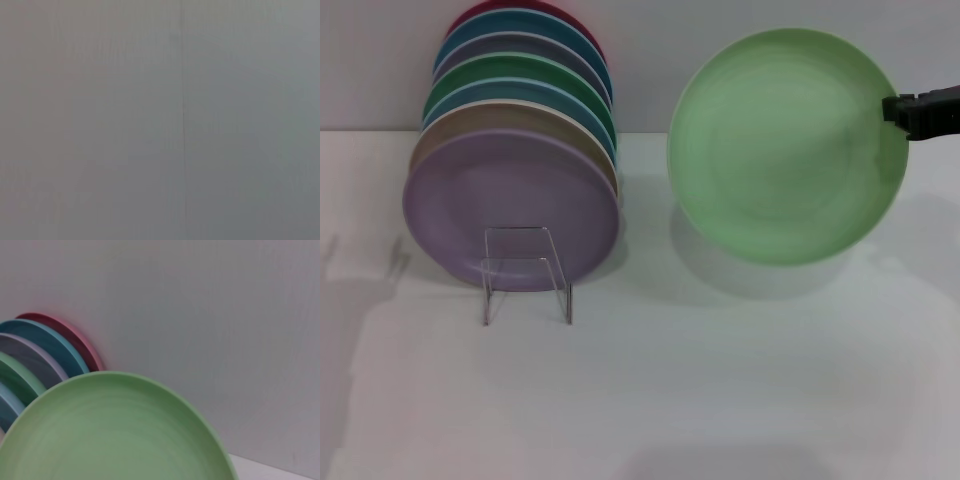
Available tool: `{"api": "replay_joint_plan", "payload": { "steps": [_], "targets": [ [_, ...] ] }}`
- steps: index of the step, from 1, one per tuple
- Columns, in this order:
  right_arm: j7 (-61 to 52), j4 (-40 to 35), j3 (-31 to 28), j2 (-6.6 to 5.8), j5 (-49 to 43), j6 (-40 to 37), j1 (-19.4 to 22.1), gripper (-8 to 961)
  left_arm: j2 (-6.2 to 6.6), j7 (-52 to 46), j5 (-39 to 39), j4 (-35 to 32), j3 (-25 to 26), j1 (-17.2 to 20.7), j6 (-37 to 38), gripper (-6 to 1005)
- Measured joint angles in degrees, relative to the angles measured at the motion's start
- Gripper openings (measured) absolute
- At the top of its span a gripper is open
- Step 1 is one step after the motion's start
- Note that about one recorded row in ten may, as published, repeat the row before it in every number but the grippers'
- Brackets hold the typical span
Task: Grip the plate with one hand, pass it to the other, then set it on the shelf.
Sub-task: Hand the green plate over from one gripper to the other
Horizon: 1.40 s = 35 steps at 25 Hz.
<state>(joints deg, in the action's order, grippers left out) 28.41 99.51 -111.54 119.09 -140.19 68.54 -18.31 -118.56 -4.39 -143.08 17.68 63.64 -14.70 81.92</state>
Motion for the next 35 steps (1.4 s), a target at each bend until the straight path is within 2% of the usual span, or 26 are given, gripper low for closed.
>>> {"api": "replay_joint_plan", "payload": {
  "steps": [28, 35],
  "targets": [
    [1.53, 1.36, 0.71, 0.00, -0.09, -0.10, 0.28, 48, -0.09, 0.00, 0.00, 0.08, -0.36, 0.29, 0.49, 826],
    [2.86, 3.23, 3.78, 0.05, 0.07, -3.66, 2.28, 51, -0.09, 0.00, -0.04, 0.75, -0.44, 0.88, 0.64, 826]
  ]
}}
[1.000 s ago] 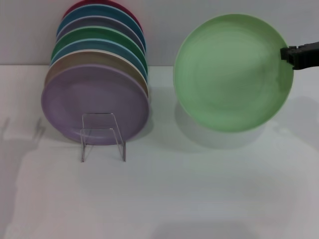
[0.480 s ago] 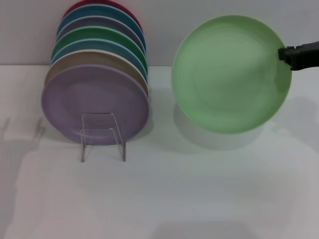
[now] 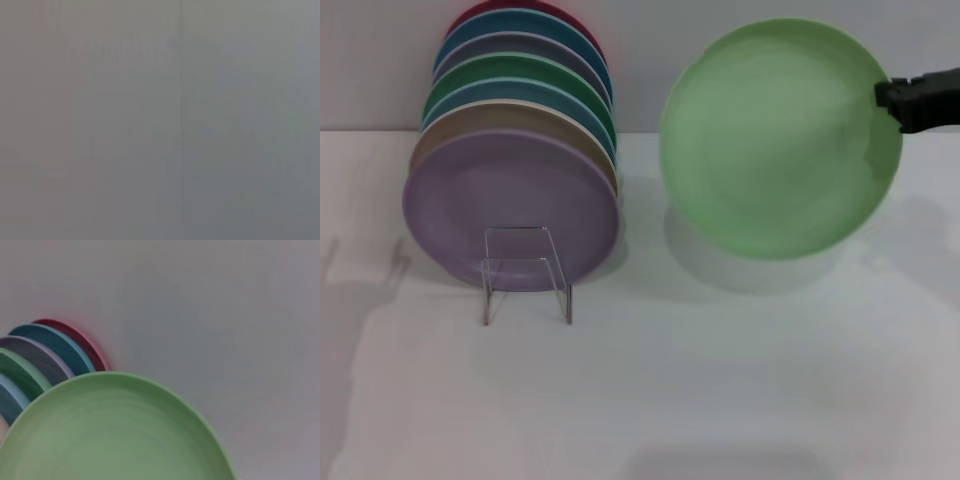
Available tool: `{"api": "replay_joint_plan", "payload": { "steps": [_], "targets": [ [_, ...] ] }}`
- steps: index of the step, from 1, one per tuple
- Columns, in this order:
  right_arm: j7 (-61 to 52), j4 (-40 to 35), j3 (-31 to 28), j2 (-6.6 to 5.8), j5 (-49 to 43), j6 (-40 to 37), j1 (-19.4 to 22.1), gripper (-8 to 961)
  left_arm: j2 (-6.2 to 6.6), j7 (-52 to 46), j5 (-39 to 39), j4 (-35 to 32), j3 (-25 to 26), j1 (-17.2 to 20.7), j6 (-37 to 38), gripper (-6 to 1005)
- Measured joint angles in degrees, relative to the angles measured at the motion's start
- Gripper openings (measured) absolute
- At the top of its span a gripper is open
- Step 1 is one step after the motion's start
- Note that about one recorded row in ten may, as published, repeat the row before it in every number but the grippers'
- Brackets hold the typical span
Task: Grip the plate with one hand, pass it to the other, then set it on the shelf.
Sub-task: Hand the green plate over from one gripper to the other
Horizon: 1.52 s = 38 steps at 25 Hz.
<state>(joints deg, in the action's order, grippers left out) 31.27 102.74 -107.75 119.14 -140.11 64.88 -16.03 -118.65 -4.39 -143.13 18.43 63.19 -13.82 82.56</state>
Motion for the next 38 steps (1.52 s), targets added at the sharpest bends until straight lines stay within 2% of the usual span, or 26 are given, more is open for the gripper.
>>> {"api": "replay_joint_plan", "payload": {
  "steps": [12, 14, 15, 16, 18, 19, 21, 24, 25, 26, 28, 29, 30, 31, 34, 38],
  "targets": [
    [3.24, 6.01, 7.26, 0.04, 0.30, -9.96, 6.67, 55, 0.09, 0.00, 0.04, 0.35, 0.12, 0.81, 1.87, 825],
    [6.28, 6.29, 8.90, 0.11, 3.77, -14.67, 9.30, 56, 0.13, 0.00, 0.04, 0.61, 0.10, 0.99, 2.14, 825],
    [6.28, 6.29, 8.90, 0.11, 3.77, -14.67, 9.30, 57, 0.13, 0.00, 0.04, 0.61, 0.10, 0.99, 2.14, 825],
    [10.24, 5.62, 9.77, 0.17, 8.92, -18.11, 11.27, 57, 0.13, 0.00, 0.04, 0.75, 0.09, 1.08, 2.21, 825],
    [12.42, 5.23, 10.10, 0.22, 11.46, -19.49, 12.02, 58, 0.13, 0.00, 0.01, 0.93, 0.08, 1.15, 2.27, 825],
    [17.82, 4.25, 10.79, 0.31, 17.66, -22.01, 13.72, 58, 0.13, -0.16, -0.19, 1.40, 0.03, 1.35, 2.32, 825],
    [20.74, 3.66, 11.00, 0.34, 21.08, -22.82, 14.40, 59, 0.12, -0.60, -0.33, 2.35, -0.04, 2.04, 2.46, 825],
    [32.70, -0.26, 11.63, 0.39, 34.14, -23.81, 15.85, 60, 0.11, -0.87, -0.34, 2.93, -0.30, 2.57, 2.65, 825],
    [32.70, -0.26, 11.63, 0.39, 34.14, -23.81, 15.85, 61, 0.10, -1.13, -0.35, 3.10, -0.53, 2.74, 2.79, 825],
    [38.62, -3.22, 11.73, 0.39, 39.51, -23.66, 15.94, 61, 0.13, -2.06, -0.42, 3.14, -0.97, 2.91, 3.00, 825],
    [41.40, -4.57, 11.74, 0.39, 41.97, -23.41, 15.99, 62, 0.29, -3.99, -0.52, 3.16, -1.56, 3.17, 3.40, 825],
    [48.10, -7.83, 11.75, 0.39, 47.76, -22.74, 16.24, 62, 0.29, -3.99, -0.52, 3.16, -1.56, 3.17, 3.40, 825],
    [48.10, -7.83, 11.75, 0.39, 47.76, -22.74, 16.24, 62, 0.56, -6.23, -1.86, 2.94, -2.23, 3.46, 3.94, 825],
    [53.39, -10.80, 11.63, 0.39, 52.75, -21.75, 16.46, 63, 0.66, -6.76, -3.51, 2.78, -2.28, 3.56, 4.21, 825],
    [57.72, -14.57, 10.31, 0.22, 58.01, -19.45, 16.51, 64, 0.81, -6.99, -5.93, 2.80, -2.12, 3.75, 4.51, 825],
    [62.08, -17.75, 8.24, 0.23, 60.91, -16.39, 16.56, 66, 1.78, -8.76, -10.39, 4.79, -1.80, 4.30, 4.50, 825]
  ]
}}
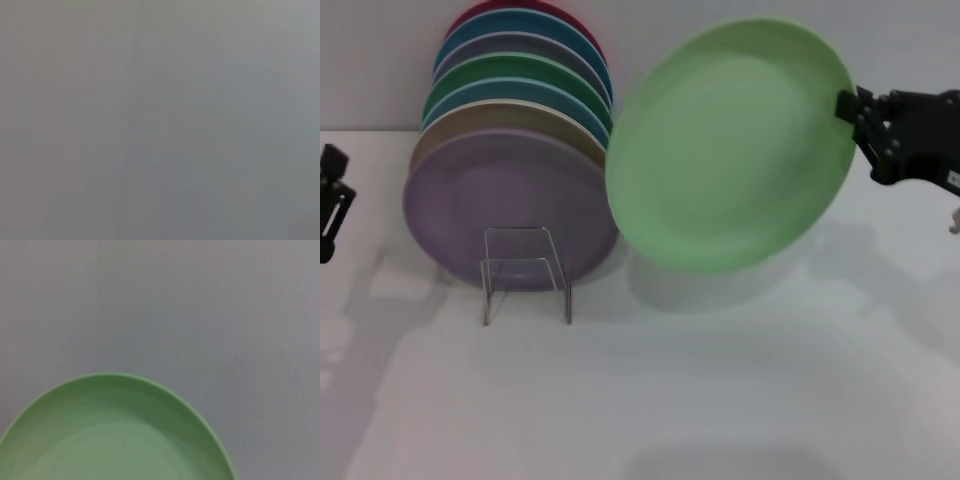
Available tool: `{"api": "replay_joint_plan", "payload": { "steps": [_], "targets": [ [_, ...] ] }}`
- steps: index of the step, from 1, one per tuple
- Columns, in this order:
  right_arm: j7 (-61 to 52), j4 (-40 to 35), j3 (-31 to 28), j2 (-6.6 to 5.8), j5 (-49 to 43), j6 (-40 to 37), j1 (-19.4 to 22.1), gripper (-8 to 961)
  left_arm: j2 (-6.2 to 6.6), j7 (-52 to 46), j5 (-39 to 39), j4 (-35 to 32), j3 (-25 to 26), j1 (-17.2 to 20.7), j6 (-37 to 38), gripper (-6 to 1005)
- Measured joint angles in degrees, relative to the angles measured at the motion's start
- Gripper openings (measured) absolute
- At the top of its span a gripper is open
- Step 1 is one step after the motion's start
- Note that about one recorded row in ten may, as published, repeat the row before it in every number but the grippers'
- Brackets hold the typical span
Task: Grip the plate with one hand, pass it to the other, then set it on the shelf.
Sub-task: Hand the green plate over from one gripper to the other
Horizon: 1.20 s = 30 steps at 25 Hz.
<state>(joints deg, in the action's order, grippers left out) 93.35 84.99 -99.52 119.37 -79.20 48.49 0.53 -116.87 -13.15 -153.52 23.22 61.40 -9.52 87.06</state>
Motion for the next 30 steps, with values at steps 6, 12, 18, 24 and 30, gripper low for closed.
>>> {"api": "replay_joint_plan", "payload": {
  "steps": [6, 12, 18, 24, 30],
  "targets": [
    [9.68, -10.84, -7.43, -0.05, 9.50, 10.29, -0.54, 68, 5.66, -10.67, -9.53, 9.78, 0.02, 1.73, -4.83, 824],
    [12.42, -15.72, -10.88, -0.04, 10.41, 13.18, -1.56, 70, 10.96, -14.46, -11.97, 20.77, -2.78, 2.52, -15.05, 824],
    [12.82, -18.55, -11.90, -0.07, 10.49, 13.90, -2.72, 73, 14.97, -4.48, -12.05, 41.59, -3.32, 6.91, -40.09, 824],
    [13.12, -19.02, -12.37, -0.14, 10.54, 13.98, -3.10, 75, 16.03, 4.32, -12.03, 62.59, -0.36, 11.07, -65.93, 813],
    [16.15, -20.74, -12.63, -0.12, 10.57, 14.00, -3.86, 77, 18.34, 6.62, -11.93, 83.16, 0.65, 10.74, -93.21, 785]
  ]
}}
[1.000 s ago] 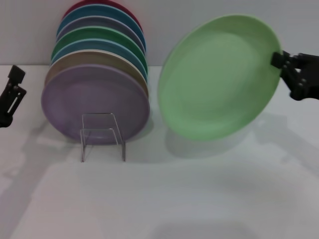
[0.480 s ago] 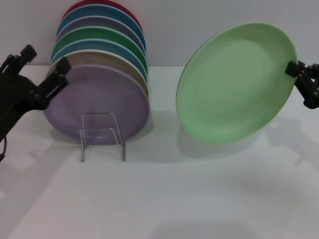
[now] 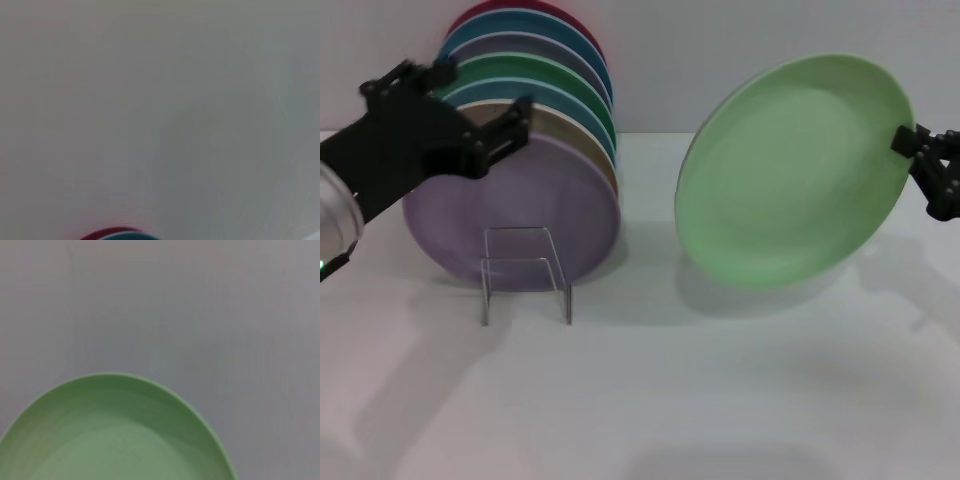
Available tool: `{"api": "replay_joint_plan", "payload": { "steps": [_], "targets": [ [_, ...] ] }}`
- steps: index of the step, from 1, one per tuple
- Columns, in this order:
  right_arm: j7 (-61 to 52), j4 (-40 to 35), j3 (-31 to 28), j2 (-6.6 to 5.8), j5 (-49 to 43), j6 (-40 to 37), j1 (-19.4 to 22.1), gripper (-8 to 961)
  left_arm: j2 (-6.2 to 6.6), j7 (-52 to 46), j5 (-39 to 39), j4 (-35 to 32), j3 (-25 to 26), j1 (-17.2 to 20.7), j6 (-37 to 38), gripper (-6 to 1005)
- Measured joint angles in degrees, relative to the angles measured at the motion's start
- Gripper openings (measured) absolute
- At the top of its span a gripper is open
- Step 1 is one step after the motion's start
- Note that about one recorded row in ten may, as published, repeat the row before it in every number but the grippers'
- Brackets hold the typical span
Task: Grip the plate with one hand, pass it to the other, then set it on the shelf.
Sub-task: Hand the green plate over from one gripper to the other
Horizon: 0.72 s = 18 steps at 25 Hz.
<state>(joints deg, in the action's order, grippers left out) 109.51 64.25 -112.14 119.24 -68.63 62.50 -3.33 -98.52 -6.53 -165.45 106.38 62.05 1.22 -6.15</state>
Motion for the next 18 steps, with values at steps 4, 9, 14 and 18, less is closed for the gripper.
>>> {"api": "replay_joint_plan", "payload": {
  "steps": [4, 9, 14, 18],
  "targets": [
    [3.60, -3.91, -0.06, 0.02, 0.01, 1.01, -1.99, 79, -4.25, 8.55, 1.87, 8.96, 1.72, 0.07, -13.53, 791],
    [6.44, -6.19, 0.27, 0.00, 0.00, 1.61, -3.23, 81, -7.03, 20.04, 14.61, 8.74, 5.23, -2.33, -19.90, 791],
    [8.56, -9.08, 0.08, -0.01, -0.25, 1.07, -5.45, 83, -12.46, 34.29, 26.61, 8.19, 11.53, -3.98, -27.92, 791],
    [11.59, -11.52, 0.03, -0.07, -0.45, -0.29, -7.28, 84, -19.46, 42.07, 28.72, 8.31, 18.60, -5.37, -39.26, 791]
  ]
}}
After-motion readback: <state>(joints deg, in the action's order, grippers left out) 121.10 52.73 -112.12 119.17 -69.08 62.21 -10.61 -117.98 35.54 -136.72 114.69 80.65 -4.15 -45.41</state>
